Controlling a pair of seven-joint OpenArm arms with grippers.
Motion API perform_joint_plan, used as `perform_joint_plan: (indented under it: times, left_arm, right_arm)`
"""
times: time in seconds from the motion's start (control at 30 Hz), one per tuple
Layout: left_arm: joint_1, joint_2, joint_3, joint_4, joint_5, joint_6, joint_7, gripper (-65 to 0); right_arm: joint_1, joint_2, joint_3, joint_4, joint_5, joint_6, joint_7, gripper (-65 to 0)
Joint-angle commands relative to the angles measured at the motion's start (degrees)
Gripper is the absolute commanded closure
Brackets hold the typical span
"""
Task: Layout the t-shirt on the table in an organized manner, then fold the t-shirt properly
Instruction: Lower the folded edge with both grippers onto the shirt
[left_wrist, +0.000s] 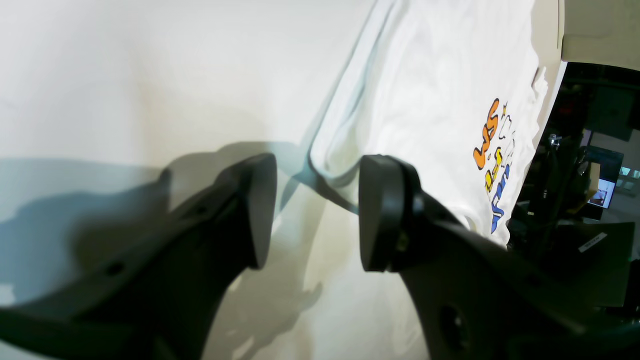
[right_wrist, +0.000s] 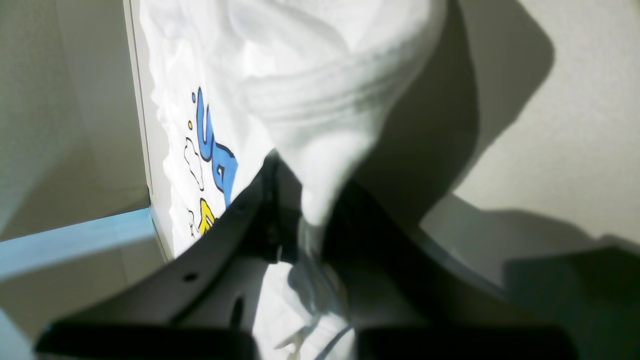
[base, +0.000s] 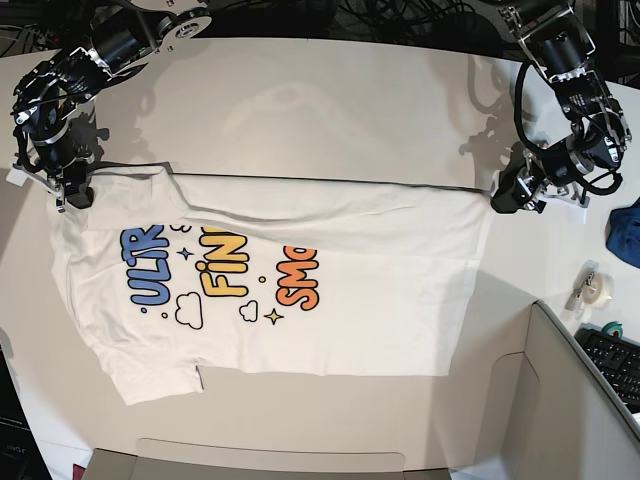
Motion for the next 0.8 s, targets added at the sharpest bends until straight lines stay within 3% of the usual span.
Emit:
perform_joint_plan:
  times: [0.0, 0.7, 0.77]
  left_arm:
    - [-0.72, -0.88, -0.06, 0.7, -1.93, 0.77, 0.78, -27.3]
    - [-5.38, 0.79, 4.52, -0.97, -1.31, 1.03, 0.08, -26.9]
    - [-5.38, 0.79, 4.52, -0.97, -1.31, 1.03, 0.08, -24.5]
  right_arm:
    - [-0.56, -0.63, -0.02, -0.41, -0.91, -1.46, -1.82, 0.0]
    - [-0.74, -0.63, -0.02, -0.41, -0.65, -1.46, -1.91, 0.0]
    - [-0.74, -0.63, -0.02, -0.41, -0.65, -1.46, -1.91, 0.0]
